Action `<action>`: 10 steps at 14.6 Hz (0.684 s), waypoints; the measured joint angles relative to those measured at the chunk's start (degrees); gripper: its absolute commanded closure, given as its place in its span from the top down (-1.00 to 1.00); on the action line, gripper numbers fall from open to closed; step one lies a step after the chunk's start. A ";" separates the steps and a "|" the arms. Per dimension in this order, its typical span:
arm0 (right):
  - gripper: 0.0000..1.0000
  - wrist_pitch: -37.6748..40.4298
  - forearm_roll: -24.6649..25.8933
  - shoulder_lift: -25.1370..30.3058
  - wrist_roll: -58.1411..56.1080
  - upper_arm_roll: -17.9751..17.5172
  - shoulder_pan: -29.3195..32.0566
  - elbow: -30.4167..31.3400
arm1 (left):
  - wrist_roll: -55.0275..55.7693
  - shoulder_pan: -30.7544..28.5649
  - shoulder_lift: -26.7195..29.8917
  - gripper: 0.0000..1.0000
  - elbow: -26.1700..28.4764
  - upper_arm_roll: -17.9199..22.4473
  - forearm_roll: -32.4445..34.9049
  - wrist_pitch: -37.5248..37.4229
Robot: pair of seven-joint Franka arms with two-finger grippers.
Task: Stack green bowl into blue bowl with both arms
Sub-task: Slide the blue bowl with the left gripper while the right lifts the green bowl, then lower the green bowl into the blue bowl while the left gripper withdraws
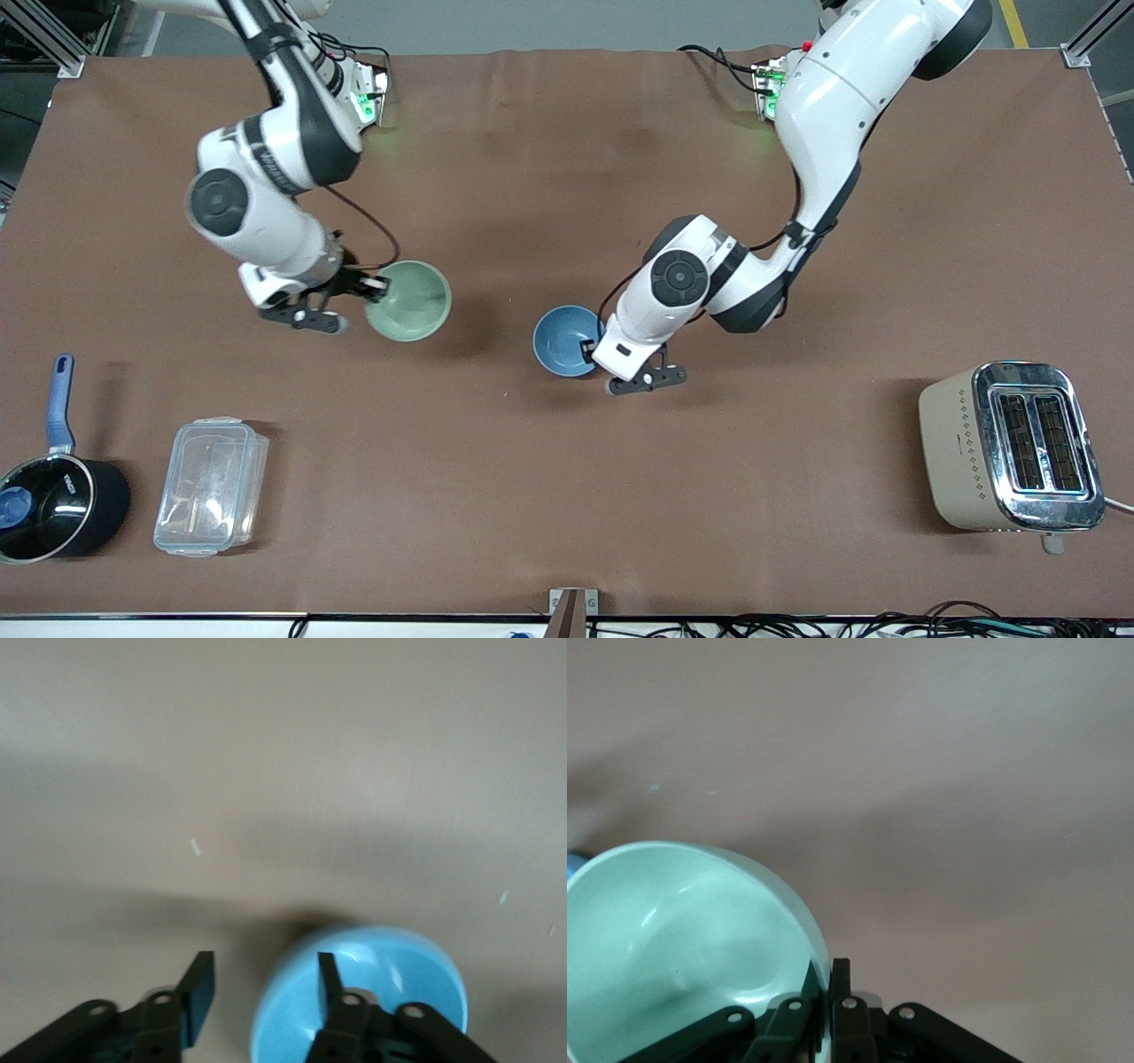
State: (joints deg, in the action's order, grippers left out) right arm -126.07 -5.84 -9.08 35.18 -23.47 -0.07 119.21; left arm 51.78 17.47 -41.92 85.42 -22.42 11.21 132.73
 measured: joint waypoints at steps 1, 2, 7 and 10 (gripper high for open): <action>-0.99 -2.34 0.02 -1.47 3.66 -2.27 -0.17 -0.46 | -0.08 -0.93 1.74 1.00 -1.18 0.60 1.42 -2.76; -0.99 -4.65 0.28 -3.26 7.08 -4.17 -0.57 -1.10 | -0.48 -2.37 3.91 1.00 -2.32 0.95 2.24 -6.02; -0.98 -11.08 12.03 -14.44 27.28 -10.29 -3.93 -7.37 | -10.24 -12.05 16.03 1.00 -4.27 1.13 2.82 -17.39; -0.98 -11.30 22.29 -21.79 40.03 -14.02 -5.40 -11.79 | -23.81 -18.86 22.24 1.00 -4.33 1.02 1.99 -23.49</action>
State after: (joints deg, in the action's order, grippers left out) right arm -137.37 16.45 -30.87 75.21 -37.49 -5.47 107.42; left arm 27.97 -1.38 -19.68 81.09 -21.41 13.19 109.24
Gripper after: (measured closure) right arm 0.952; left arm 0.000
